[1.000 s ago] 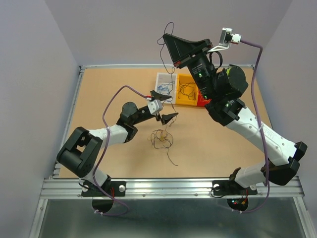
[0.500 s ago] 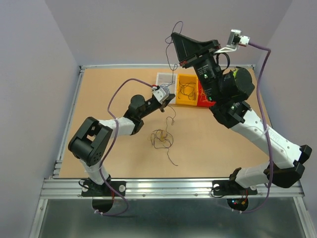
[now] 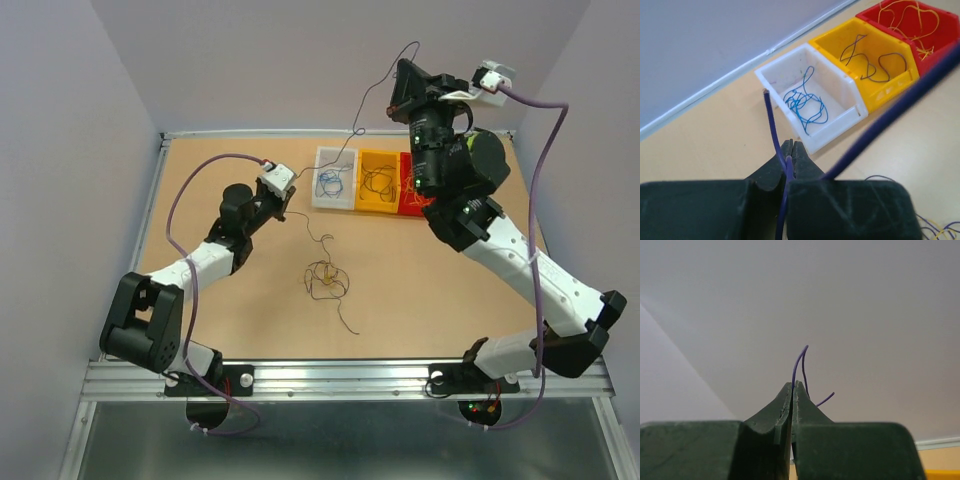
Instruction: Untangle the cables
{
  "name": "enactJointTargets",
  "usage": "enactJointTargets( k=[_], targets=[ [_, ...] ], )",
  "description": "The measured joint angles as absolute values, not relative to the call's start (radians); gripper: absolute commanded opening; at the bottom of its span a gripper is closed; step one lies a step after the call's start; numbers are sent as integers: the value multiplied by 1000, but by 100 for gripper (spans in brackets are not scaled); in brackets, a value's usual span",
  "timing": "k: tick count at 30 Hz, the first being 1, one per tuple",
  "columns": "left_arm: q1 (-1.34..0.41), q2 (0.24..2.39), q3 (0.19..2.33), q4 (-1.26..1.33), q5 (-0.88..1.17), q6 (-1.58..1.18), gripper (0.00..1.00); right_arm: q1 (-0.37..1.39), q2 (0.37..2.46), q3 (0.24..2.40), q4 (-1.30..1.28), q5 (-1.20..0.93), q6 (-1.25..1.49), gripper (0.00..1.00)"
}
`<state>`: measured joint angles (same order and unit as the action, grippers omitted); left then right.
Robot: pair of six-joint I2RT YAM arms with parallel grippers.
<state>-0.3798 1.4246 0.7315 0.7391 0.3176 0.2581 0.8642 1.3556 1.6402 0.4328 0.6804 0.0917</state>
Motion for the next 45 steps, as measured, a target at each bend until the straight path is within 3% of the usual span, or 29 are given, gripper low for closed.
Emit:
enactJointTargets(
  k=[8,16,24,32,45],
  targets=[
    [-205,1443,739,619,334,219,0,727,1386,1627,379,796,76,1],
    [47,1607,822,564,459,86,0,655,1176,1560,374,914,62,1],
    [64,1617,826,558,535,51,0,655,1024,1473,354,818,113,1],
    [49,1541,807,567,558,52,0,655,1179,1333,255,739,163,1],
    [-46,1348,709,608,529,113,0,619,1470,1333,279,610,200,1]
  ],
)
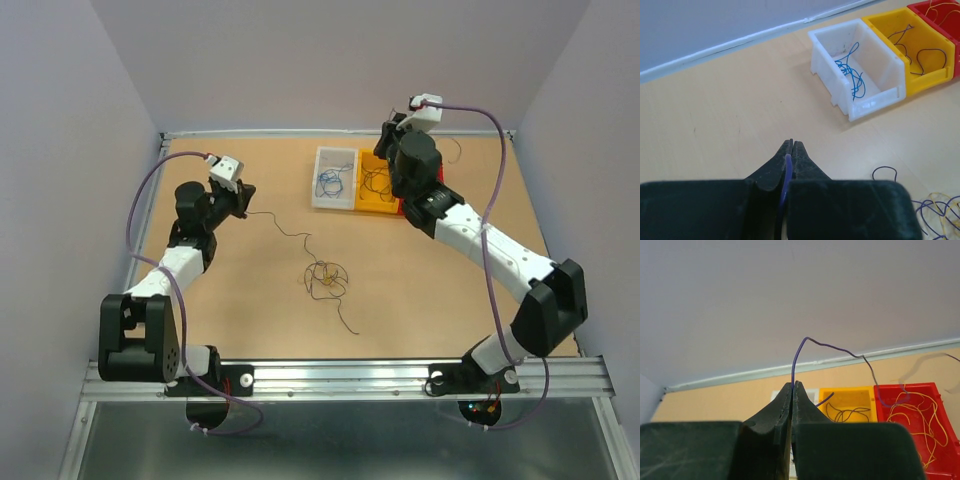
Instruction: Untangle the cables
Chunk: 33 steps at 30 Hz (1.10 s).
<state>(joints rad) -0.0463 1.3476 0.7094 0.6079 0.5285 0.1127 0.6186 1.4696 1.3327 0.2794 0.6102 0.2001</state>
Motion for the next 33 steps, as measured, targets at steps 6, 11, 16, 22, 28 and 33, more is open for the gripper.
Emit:
enactJointTargets(
  k=[6,11,16,22,28,33],
  targets=[
    [-79,1298,684,619,503,141,0,546,1613,1333,270,550,253,1],
    [-95,1288,678,623,491,158,0,485,1627,1332,279,527,299,1],
    [-111,1267,665,624,482,173,0,482,1609,1332,291,511,311,1],
    [-124,1259,661,624,472,185,0,485,1597,1347,289,484,307,0],
    [-132,1259,661,625,462,194,0,485,1598,1396,289,482,286,1],
    [-139,1259,661,625,455,201,0,485,1609,1447,287,493,267,1]
  ],
)
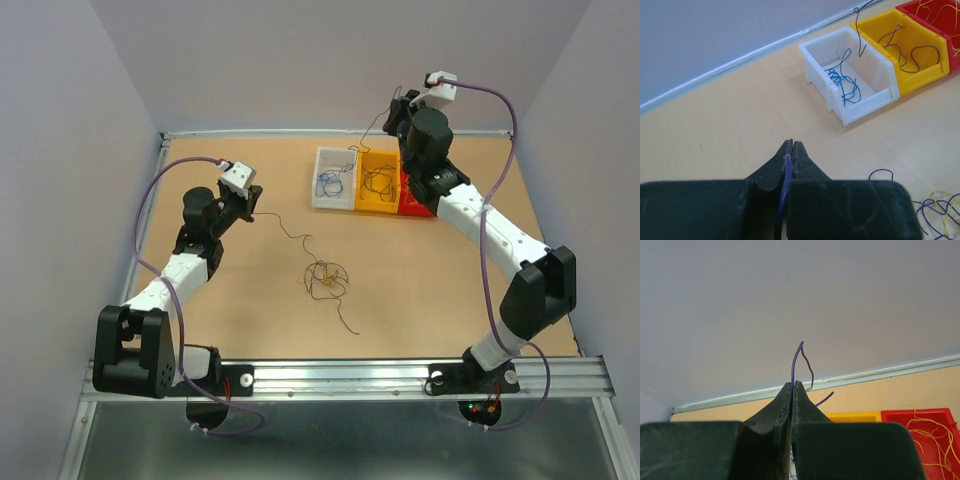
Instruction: Untangle the cables
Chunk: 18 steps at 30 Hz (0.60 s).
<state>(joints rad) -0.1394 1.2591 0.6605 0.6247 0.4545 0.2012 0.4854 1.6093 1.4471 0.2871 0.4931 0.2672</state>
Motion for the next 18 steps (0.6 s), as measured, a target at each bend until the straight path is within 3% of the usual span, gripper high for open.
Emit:
enactJointTargets(
  k=[18],
  targets=[
    [-158,1259,660,625,434,214,0,485,1631,1583,274,525,212,0]
  ],
)
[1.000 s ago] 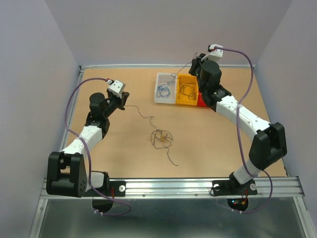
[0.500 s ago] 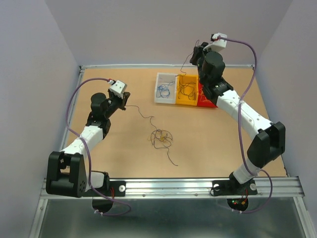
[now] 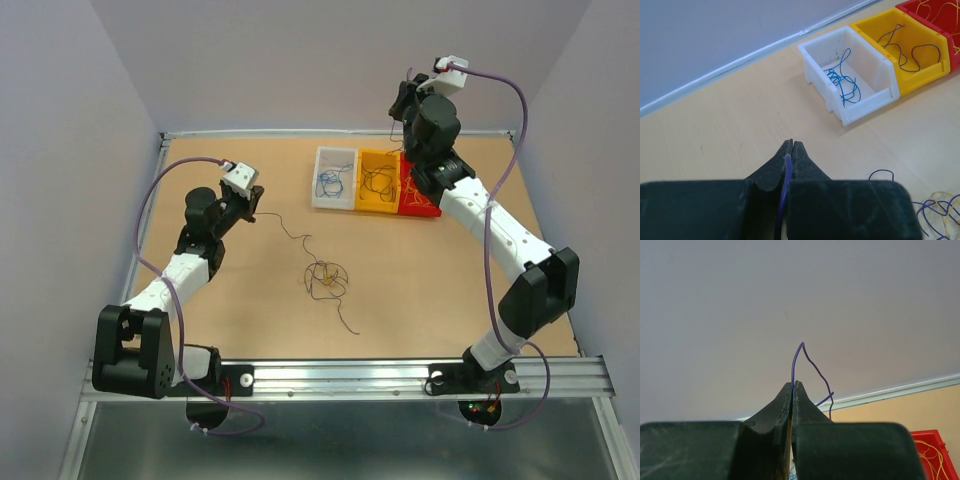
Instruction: Untangle the cables
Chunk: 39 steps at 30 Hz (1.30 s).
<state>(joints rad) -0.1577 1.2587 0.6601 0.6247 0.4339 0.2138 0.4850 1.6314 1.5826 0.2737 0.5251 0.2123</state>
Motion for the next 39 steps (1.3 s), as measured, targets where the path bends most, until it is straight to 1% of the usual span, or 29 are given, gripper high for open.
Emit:
enactJointTargets(
  k=[6,14,24,30,34,37,39],
  targets=[
    [-163,1257,654,628,431,220,0,472,1633,1567,279,527,215,1],
    [-165,1246,643,630,429,225,0,458,1661,1477,325,527,233,1],
    [-171,1245,643,631,425,228,0,450,1717,1282,394,523,286,0],
    [-176,1234,637,632,424,231,0,445,1831,1258,386,493,321,1],
    [-181,1230,635,632,420,235,0,445,1943,1271,322,447,344,1],
    [-186,1230,634,632,418,239,0,445,2031,1335,230,419,350,1],
    [-190,1229,634,631,418,241,0,445,2119,1422,159,400,356,1]
  ],
)
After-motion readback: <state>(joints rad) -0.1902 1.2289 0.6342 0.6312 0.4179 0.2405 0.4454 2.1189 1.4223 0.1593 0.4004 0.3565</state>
